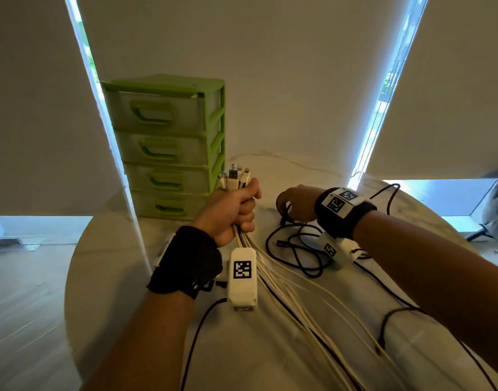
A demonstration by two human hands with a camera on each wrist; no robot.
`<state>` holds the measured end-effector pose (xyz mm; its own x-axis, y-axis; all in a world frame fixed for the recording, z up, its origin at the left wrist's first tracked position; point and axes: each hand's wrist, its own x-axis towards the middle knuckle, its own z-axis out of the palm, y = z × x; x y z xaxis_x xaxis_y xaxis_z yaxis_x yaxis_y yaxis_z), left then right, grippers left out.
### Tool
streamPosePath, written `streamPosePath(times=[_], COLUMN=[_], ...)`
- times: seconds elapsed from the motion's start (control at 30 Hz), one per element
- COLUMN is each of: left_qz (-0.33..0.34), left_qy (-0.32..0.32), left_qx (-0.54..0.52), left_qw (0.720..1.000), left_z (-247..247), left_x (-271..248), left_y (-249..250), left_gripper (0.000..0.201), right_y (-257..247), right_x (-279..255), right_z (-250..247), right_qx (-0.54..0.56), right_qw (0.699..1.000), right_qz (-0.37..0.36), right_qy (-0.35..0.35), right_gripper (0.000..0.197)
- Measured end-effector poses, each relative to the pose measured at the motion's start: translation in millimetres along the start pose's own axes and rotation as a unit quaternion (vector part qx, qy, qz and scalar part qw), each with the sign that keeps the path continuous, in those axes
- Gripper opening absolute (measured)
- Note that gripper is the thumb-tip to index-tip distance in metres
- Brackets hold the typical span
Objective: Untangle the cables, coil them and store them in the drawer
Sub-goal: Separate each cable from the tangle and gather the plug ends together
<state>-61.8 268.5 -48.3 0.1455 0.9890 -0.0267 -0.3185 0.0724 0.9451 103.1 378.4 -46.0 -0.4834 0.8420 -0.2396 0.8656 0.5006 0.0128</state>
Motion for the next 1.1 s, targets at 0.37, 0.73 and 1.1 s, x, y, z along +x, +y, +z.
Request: streamPosePath(times=[0.37,0.73,1.1], left_qz=[0.012,0.017,0.020], left_qy=[0.003,0.011,0.018], left_qx=[0.022,0.025,0.027], left_qw=[1.000,0.999,0.999], left_z=[-0.5,1.3,2.0], left_x=[0.8,0.4,-0.7], left_y=[-1.2,-2.6,-2.7], left_gripper=[0.030,0.031,0.030], right_y=[26.8,31.2,11.8], right_x=[-67.4,-68.8,-48.1], right_z=[-39.5,-1.0,12.4], right_qx=[0.054,0.025,0.077], right_qw=[0.998,0.993,0.989], right_qz=[0.002,0.036,0.058], right_qy=[-0.026,-0.107,-0.111], right_gripper=[0.010,0.020,0.034])
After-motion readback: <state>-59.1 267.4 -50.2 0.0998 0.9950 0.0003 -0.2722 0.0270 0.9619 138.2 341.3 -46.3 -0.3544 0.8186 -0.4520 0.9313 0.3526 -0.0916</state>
